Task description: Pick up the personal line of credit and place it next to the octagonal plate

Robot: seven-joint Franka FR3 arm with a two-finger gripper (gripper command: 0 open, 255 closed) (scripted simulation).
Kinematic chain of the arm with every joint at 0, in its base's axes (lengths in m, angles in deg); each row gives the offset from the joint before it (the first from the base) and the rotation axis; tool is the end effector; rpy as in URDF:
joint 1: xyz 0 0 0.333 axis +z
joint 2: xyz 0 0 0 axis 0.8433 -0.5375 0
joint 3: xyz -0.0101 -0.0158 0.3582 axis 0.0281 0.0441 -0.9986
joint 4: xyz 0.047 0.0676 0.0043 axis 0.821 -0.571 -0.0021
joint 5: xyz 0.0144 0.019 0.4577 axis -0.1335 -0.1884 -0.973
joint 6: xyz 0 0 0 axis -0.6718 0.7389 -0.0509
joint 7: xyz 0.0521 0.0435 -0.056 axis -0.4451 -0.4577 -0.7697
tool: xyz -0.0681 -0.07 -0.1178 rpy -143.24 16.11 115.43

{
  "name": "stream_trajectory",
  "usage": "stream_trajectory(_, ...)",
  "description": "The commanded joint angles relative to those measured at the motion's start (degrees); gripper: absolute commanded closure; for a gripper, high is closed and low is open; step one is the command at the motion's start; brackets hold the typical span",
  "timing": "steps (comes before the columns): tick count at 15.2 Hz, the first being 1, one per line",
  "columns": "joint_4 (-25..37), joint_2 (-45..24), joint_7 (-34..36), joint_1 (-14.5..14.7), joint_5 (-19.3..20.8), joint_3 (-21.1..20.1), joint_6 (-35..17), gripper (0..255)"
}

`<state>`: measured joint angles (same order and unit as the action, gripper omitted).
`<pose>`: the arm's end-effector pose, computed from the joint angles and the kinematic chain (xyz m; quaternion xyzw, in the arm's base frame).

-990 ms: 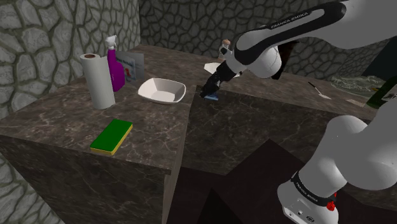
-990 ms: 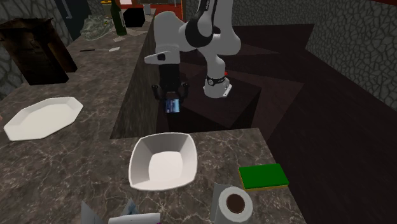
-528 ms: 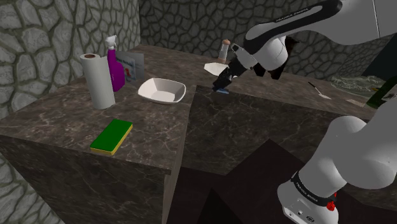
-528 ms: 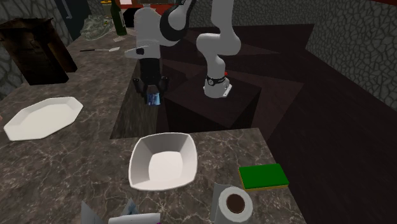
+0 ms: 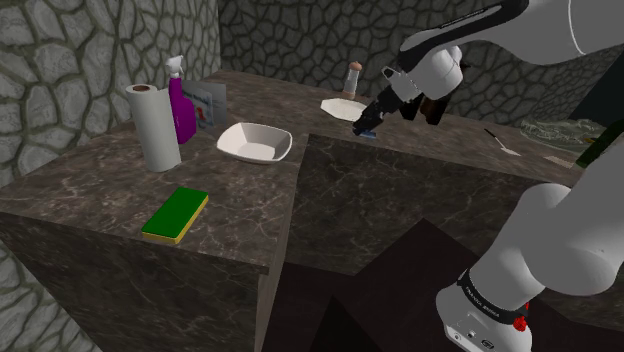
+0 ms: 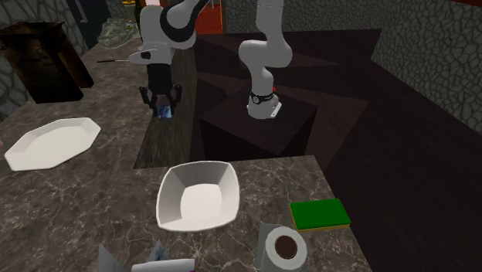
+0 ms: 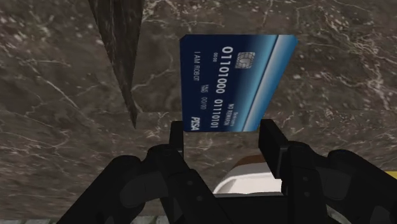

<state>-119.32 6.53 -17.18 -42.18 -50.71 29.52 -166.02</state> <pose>0.5431 -0.1397 0.3658 -0.8922 -0.3482 -0.2687 0.1031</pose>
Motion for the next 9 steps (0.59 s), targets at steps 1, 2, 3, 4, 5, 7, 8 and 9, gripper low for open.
stream_trajectory(1, 2.7, -2.3, -3.3, -1.0, -1.0, 2.5, 2.8, 255)
stream_trajectory(2, 4.2, -3.5, -4.8, -1.5, -1.5, 3.6, 4.2, 255)
stream_trajectory(3, 5.6, -4.8, -6.3, -2.0, -2.1, 4.6, 5.7, 255)
stream_trajectory(4, 7.2, -6.2, -7.7, -2.5, -2.8, 5.6, 7.1, 255)
stream_trajectory(5, 8.8, -7.7, -9.1, -3.2, -3.5, 6.6, 8.7, 255)
stream_trajectory(7, 12.3, -10.9, -11.9, -4.6, -5.1, 8.3, 11.9, 255)
stream_trajectory(8, 14.1, -12.7, -13.3, -5.5, -6.0, 9.0, 13.6, 255)
stream_trajectory(9, 16.0, -14.5, -14.6, -6.5, -6.9, 9.7, 15.3, 255)
